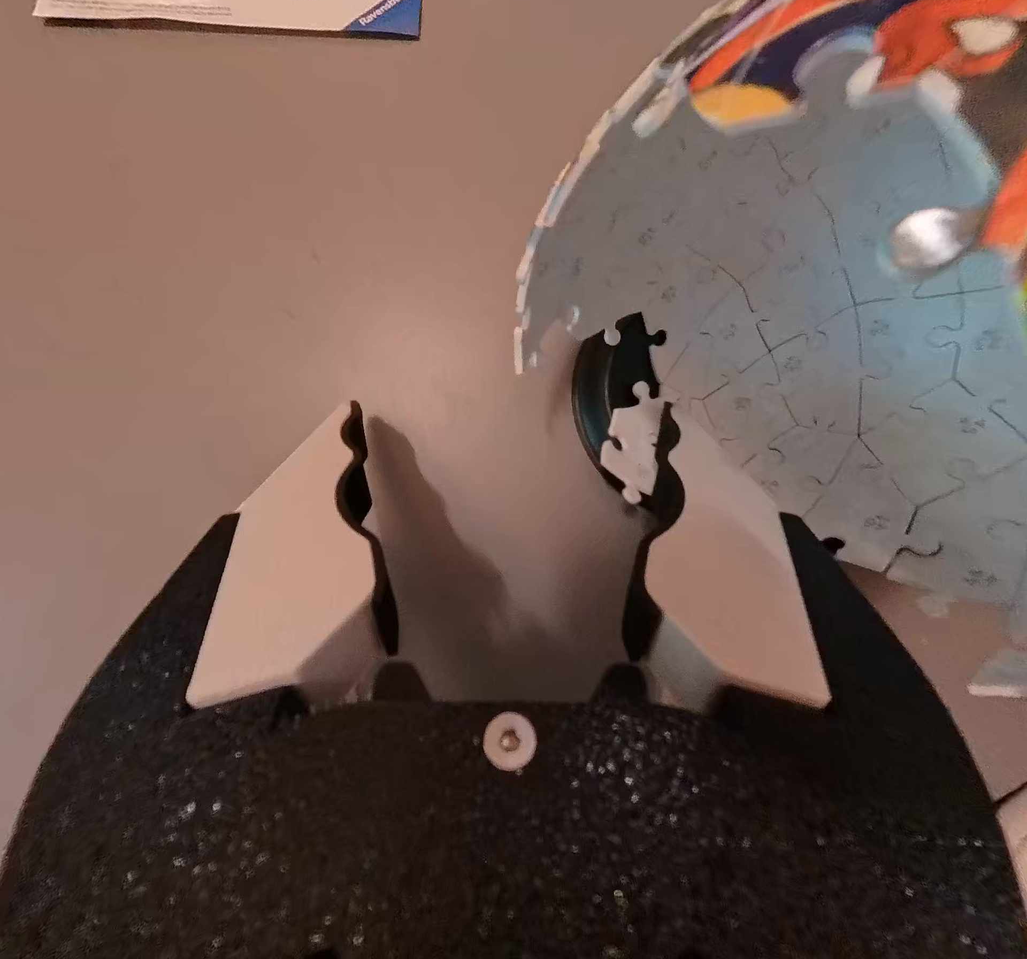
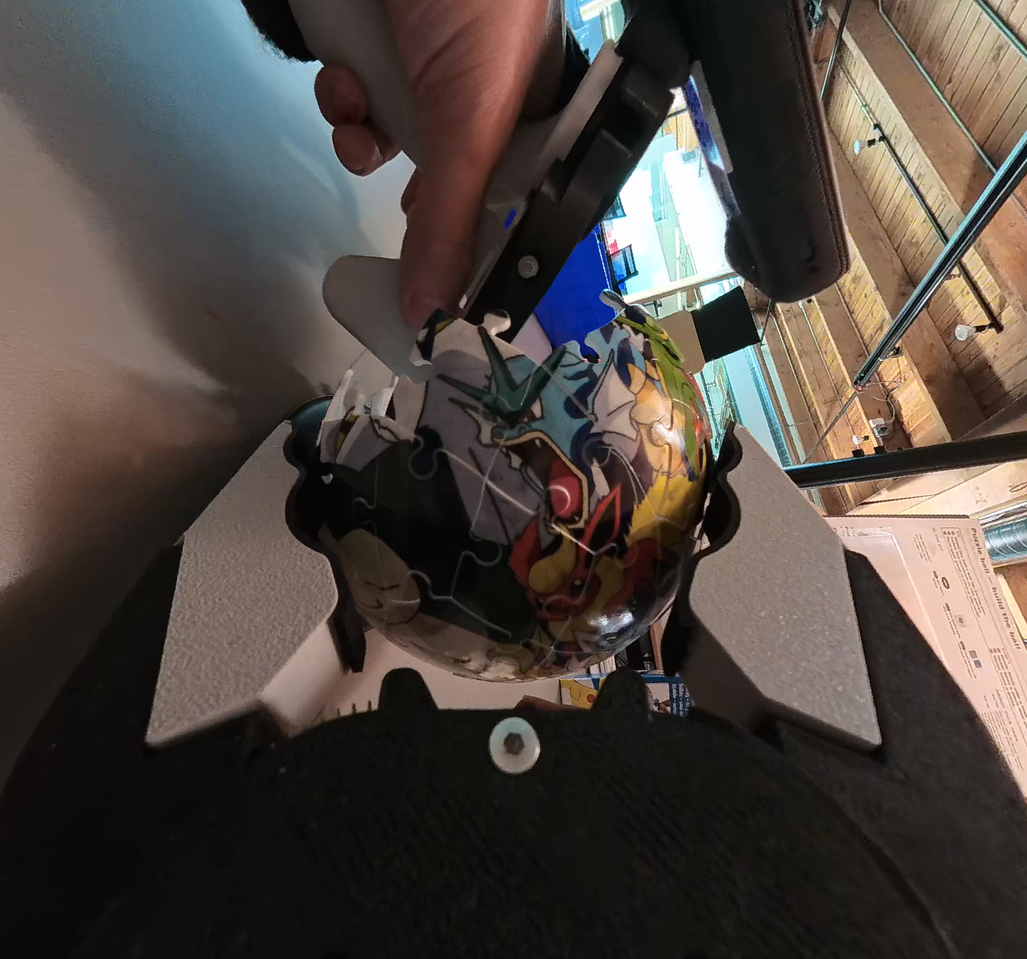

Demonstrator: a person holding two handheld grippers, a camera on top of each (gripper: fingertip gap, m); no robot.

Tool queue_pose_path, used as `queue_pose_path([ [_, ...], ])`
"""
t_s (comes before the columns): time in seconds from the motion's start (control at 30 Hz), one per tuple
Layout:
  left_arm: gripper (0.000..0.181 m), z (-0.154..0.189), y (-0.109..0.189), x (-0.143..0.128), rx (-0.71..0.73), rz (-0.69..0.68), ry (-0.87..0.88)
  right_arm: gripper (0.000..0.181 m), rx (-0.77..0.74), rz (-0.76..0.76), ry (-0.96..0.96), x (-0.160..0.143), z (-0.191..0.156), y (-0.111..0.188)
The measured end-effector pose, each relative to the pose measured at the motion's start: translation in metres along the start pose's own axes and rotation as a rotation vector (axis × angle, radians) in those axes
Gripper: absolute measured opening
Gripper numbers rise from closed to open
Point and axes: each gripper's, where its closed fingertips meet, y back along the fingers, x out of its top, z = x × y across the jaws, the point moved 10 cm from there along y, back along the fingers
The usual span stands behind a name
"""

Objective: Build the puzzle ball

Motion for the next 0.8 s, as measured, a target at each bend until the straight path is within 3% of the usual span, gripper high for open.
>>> queue_pose_path([
  [0.23, 0.100, 0.000, 0.009, 0.001, -0.003, 0.086, 0.051, 0.140, -0.001, -0.001, 0.004, 0.001, -0.001, 0.000],
  [0.33, 0.090, -0.007, 0.019, 0.001, 0.014, 0.124, 0.083, 0.140, -0.001, -0.001, 0.003, 0.001, -0.001, 0.000],
  [0.4, 0.072, -0.010, 0.023, -0.004, -0.040, 0.124, 0.067, 0.140, -0.001, -0.001, 0.003, 0.000, -0.002, 0.000],
  [0.6, 0.025, -0.008, 0.025, -0.006, -0.308, 0.179, -0.129, 0.140, 0.000, 0.001, 0.000, 0.000, -0.002, 0.000],
  [0.8, 0.017, -0.001, 0.017, -0.018, -0.316, 0.234, -0.359, 0.140, -0.001, 0.001, -0.003, 0.000, -0.002, 0.000],
])
